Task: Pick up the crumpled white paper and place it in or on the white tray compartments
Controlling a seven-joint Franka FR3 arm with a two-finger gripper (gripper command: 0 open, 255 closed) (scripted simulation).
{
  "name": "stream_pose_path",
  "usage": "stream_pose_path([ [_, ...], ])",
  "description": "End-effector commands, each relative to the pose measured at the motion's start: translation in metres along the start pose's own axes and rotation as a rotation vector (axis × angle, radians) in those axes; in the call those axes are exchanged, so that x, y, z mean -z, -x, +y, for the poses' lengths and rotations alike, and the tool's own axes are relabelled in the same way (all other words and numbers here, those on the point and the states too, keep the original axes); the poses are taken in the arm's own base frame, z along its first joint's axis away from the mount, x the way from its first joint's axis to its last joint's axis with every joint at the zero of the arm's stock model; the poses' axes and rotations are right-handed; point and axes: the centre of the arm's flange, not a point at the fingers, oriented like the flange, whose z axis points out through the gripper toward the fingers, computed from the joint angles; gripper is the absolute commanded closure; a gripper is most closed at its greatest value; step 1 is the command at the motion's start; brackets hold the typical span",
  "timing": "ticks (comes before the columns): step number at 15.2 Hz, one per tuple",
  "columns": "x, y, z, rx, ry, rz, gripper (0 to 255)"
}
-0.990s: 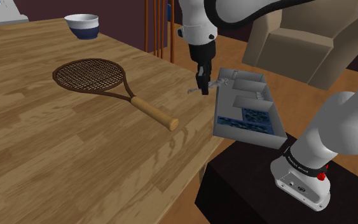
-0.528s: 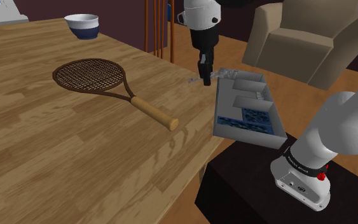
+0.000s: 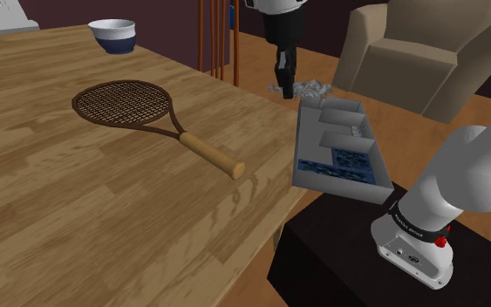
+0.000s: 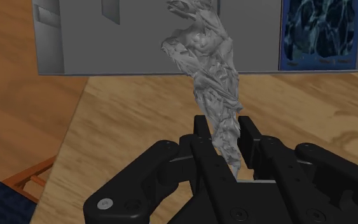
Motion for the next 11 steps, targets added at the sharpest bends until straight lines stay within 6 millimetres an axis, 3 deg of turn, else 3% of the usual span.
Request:
stream_pose_path([
  [1,0.008,0.003,0.001,0.0,0.0,0.0,255],
  [11,-0.021,0.13,0.025,0.0,0.0,0.0,255],
])
